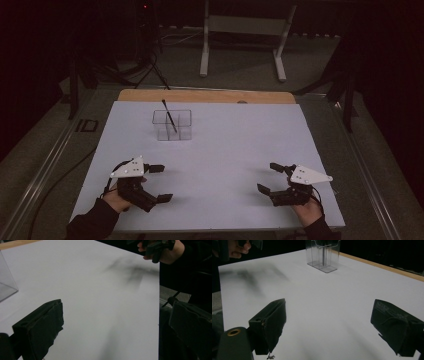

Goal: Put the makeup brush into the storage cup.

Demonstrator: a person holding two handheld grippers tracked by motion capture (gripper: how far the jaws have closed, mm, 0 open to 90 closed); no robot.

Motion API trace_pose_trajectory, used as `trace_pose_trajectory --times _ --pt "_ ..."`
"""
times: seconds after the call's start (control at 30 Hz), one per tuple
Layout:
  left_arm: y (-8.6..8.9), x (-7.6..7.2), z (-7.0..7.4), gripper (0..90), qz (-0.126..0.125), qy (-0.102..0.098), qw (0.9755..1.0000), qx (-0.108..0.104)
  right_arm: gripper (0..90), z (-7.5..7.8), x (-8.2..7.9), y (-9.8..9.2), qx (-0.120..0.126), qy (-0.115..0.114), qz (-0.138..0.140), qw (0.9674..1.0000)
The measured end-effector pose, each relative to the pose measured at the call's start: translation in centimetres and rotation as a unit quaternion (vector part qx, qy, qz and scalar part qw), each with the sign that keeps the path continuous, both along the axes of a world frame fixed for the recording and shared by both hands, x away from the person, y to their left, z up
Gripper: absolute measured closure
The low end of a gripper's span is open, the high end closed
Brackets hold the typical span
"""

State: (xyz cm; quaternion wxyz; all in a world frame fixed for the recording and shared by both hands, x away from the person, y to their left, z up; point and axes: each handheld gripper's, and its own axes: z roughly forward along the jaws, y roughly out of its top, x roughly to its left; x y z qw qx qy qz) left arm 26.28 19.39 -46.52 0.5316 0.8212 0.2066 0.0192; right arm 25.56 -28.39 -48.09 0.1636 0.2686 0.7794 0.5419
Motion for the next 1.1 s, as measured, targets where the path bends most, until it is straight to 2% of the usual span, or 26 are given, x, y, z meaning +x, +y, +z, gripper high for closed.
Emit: trace_pose_trajectory --times 0.17,0.27,0.43,0.5,0.63,0.77,0.8,1.0,1.1 --pt "0.6 -0.3 -1.0 0.8 0.003 0.013 0.9999 -0.009 12.9 0.0 0.0 0.0 0.000 0.002 0.002 1.0000" --pt "1.0 -0.5 -1.4 0.8 0.009 0.012 0.9998 -0.012 12.8 0.0 0.0 0.1 -0.002 0.000 0.002 1.0000" --pt "1.7 -0.7 -2.3 0.8 0.016 0.010 0.9998 0.005 12.9 0.0 0.0 0.1 -0.003 -0.001 0.003 1.0000" --pt "2.1 -0.7 -2.7 0.8 0.015 0.008 0.9999 0.001 12.8 0.0 0.0 0.1 -0.003 -0.001 0.003 1.0000" --pt "2.7 -0.7 -3.5 0.8 0.014 0.012 0.9998 0.009 12.9 0.0 0.0 0.2 -0.008 -0.005 0.003 1.0000" --pt "3.2 -0.7 -3.8 0.8 0.035 0.017 0.9992 0.011 12.9 -0.1 0.0 0.3 -0.013 -0.005 0.003 0.9999" --pt "3.3 -0.6 -3.8 0.8 0.037 0.020 0.9991 0.004 12.9 -0.1 0.0 0.3 -0.013 -0.002 0.003 0.9999" --pt "3.7 -0.3 -4.2 0.8 0.049 0.027 0.9984 -0.001 12.9 -0.3 0.0 0.3 -0.021 0.002 0.002 0.9998" --pt "3.8 -0.5 -4.2 0.8 0.059 0.014 0.9982 0.000 12.9 -0.3 0.1 0.3 -0.025 0.003 0.001 0.9997"
